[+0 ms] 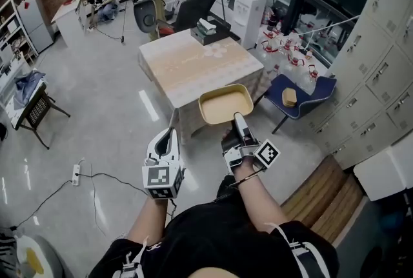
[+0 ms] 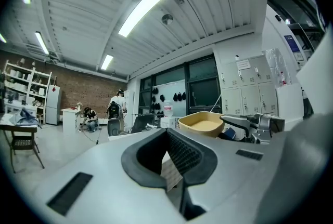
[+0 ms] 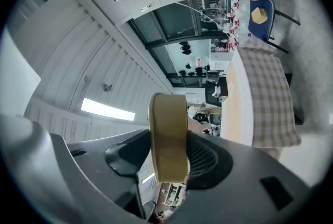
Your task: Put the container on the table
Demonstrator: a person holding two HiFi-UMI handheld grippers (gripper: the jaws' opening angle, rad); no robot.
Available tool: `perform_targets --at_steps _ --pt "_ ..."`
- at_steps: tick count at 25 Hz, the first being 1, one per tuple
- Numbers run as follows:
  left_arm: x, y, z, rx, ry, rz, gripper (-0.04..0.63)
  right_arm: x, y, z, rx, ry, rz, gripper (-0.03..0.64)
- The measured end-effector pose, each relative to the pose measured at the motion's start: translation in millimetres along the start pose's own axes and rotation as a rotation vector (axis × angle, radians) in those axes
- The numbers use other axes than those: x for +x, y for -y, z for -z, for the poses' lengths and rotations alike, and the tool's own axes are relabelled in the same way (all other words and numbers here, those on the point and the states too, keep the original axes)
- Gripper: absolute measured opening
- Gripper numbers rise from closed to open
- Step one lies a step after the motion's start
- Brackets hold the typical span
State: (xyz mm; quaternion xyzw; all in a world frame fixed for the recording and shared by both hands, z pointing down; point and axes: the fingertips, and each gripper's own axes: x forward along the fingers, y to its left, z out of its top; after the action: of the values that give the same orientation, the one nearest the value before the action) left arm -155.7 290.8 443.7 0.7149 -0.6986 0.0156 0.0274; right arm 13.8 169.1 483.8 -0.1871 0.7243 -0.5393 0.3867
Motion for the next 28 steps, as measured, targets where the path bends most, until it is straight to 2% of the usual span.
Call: perform_targets --at_steps 4,7,12,16,21,25,28 --pt "43 -9 1 0.027 0.011 -0.008 0.014 36 23 -18 -0.004 -0.013 -0.007 0.233" --pt "95 -12 5 0.041 0.015 -0.029 0.013 76 48 -47 -0.008 -0.038 -0.012 0.233" --pt "213 -17 -5 0.034 0.015 -0.064 0.014 169 98 -117 0.036 -0.072 -0.022 0.233" --pt "323 -26 -17 0.028 0.009 -0.115 0.012 256 131 -185 0.049 -0.114 -0.026 0.233" --pt "462 -18 -39 0.008 0.016 -0.134 0.013 354 176 -275 0.051 -0.154 -0.009 0.233" --pt "534 -17 -47 0.000 -0.003 -0.154 0.013 412 201 -324 0.055 -0.175 0.005 0.233" --pt "562 -30 -48 -0.004 -0.017 -0.176 0.014 445 216 -336 0.073 -0.187 0.009 0.233"
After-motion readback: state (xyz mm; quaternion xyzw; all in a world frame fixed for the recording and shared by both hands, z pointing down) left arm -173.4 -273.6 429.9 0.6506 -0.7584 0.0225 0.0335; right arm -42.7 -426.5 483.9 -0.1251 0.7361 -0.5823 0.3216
